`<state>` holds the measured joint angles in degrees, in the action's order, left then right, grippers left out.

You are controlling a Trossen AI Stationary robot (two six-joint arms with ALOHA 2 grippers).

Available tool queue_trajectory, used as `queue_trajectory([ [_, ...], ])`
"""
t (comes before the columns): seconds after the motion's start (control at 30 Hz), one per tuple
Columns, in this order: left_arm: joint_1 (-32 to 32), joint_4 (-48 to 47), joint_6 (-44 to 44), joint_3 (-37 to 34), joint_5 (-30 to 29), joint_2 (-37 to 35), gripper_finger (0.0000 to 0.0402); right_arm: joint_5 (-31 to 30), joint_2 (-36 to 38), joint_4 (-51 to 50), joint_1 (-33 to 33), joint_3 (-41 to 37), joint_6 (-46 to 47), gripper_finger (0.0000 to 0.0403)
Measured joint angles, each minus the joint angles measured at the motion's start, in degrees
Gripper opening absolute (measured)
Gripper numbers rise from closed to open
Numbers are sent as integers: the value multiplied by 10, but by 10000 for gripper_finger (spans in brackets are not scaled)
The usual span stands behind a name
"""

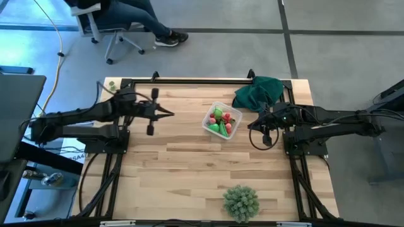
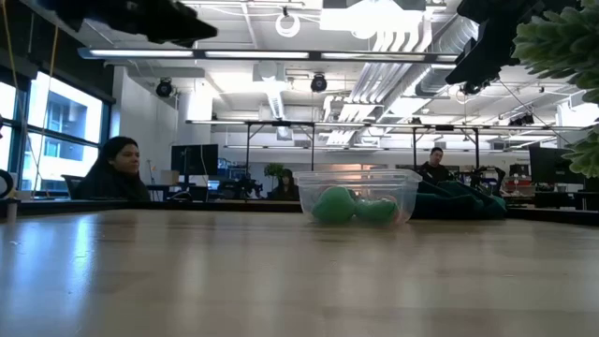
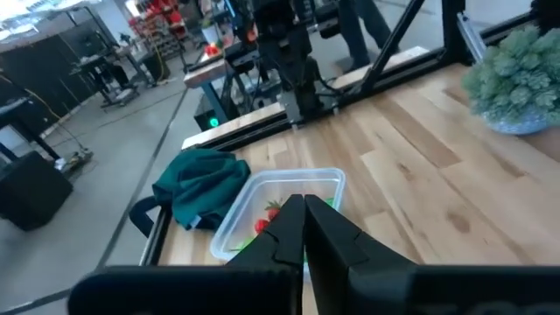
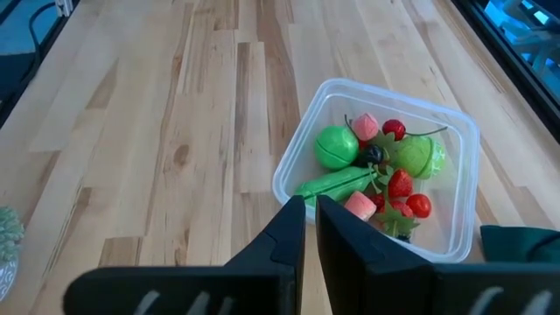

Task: Pick and placing Produce into tupperware
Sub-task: Return to Home Position

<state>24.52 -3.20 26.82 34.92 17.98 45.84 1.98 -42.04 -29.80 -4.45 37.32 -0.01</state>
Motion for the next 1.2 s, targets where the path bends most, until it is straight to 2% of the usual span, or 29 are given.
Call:
queue_trajectory([
  [0.2,28,2,-2,-61,13,-95,2,0,0,0,0,0,0,24],
  [0.5,29,7,-50,-156,-26,-228,1,0,0,1,0,0,0,24],
  [0.67,29,81,-90,-230,-32,-280,0,0,0,0,0,0,0,24],
  [0.83,28,169,-115,-283,-32,-316,0,0,0,1,0,0,0,24],
  [1.2,28,156,-123,-300,-41,-335,0,0,0,1,0,0,0,24],
])
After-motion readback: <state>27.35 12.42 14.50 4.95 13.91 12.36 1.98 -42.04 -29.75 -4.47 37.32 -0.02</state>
